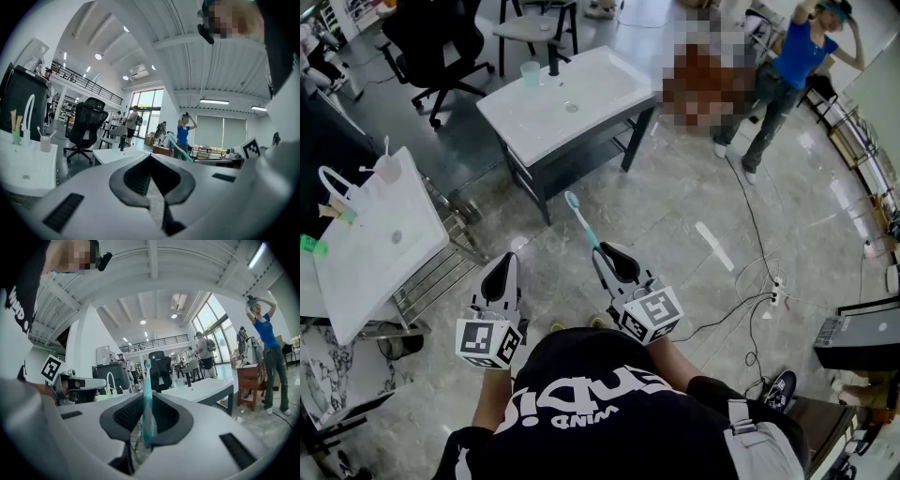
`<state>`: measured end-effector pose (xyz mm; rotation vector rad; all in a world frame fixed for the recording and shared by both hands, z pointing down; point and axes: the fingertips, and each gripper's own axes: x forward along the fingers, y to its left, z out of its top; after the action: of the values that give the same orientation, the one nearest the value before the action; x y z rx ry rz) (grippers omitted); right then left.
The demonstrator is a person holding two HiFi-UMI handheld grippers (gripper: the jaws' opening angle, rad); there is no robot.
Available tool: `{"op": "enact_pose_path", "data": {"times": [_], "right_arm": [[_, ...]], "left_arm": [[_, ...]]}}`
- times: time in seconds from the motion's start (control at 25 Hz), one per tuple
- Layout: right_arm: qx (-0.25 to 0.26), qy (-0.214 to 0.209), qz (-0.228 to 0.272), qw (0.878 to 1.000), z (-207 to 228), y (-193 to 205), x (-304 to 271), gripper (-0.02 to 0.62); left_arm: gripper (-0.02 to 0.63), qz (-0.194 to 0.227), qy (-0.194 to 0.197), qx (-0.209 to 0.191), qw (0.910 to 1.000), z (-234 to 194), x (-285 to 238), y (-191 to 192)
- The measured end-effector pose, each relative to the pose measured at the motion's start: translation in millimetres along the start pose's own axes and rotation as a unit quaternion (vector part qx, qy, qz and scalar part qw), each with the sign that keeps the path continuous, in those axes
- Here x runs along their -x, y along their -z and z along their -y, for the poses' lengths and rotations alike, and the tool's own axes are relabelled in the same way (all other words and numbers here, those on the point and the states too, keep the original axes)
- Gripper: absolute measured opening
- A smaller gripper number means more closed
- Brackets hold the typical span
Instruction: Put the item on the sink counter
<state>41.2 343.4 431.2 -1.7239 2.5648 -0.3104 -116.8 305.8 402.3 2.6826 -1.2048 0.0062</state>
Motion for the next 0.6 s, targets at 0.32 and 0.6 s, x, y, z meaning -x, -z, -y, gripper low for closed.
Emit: {"op": "enact_pose_path", "data": {"times": [0.32, 0.6], "right_arm": [[-0.015, -0.013, 0.016, 1.000, -16, -7, -7, 0.073], [-0.008, 0.000, 0.033, 0.999, -33, -3, -7, 0.072]], "left_arm": [[0.020, 0.003, 0.009, 0.003, 1.0000, -7, 8, -3], [0.020, 0.008, 0.025, -0.007, 0.9996, -19, 18, 2]]}}
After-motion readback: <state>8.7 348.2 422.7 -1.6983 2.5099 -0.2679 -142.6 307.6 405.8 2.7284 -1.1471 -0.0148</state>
